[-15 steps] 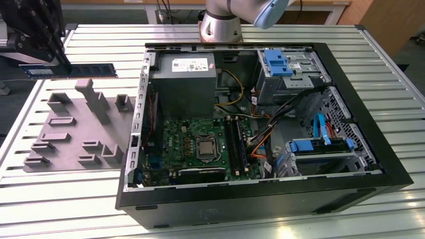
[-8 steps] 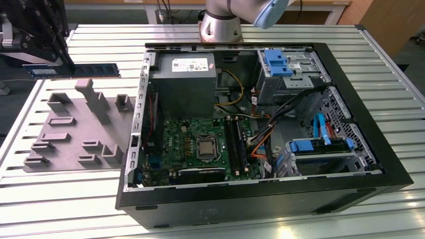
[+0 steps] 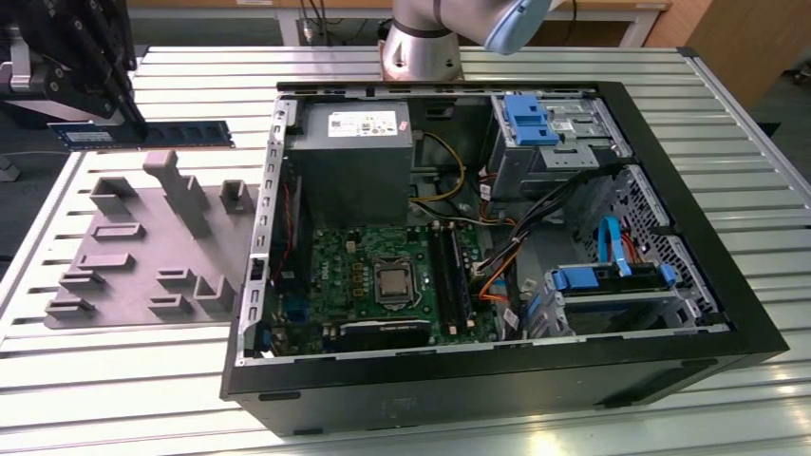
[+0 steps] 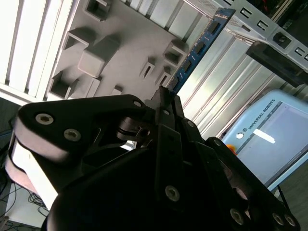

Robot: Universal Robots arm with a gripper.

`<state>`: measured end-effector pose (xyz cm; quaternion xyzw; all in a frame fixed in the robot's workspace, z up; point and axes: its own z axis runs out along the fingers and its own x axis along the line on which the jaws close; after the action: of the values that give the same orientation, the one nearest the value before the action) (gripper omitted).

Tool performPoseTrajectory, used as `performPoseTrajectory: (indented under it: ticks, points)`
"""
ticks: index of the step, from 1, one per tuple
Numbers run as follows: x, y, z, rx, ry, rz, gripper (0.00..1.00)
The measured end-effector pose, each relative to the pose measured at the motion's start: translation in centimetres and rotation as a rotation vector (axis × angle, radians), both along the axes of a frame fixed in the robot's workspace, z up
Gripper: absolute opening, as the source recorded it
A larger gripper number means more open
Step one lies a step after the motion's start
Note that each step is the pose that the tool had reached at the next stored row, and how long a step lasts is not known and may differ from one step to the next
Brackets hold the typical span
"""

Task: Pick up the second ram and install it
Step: 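Pick up the second ram and move it above second insertion slot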

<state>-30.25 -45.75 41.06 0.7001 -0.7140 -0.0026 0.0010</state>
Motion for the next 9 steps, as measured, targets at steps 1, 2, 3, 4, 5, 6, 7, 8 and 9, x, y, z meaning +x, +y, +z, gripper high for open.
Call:
performPoseTrajectory:
  ticks: [1,2,3,4,5,6,7,8,9]
  points:
    - [0.03,0.0,0.0,0.0,0.0,0.0,0.14]
    - [0.06,0.0,0.0,0.0,0.0001,0.0,0.14]
    - [0.08,0.0,0.0,0.0,0.0,0.0,0.14]
    - [0.11,0.0,0.01,-0.0001,0.0001,0.0,0.14]
    - [0.14,0.0,0.0,0.0,0.0001,0.0,0.14]
    - [0.16,0.0,0.0,0.0,0.0,0.0,0.14]
    - [0.19,0.0,0.0,0.0,0.0,0.0,0.14]
    - [0.21,0.0,0.0,0.0,0.0001,0.0,0.14]
    - [0.23,0.0,0.01,-0.0001,0.0001,0.0,0.14]
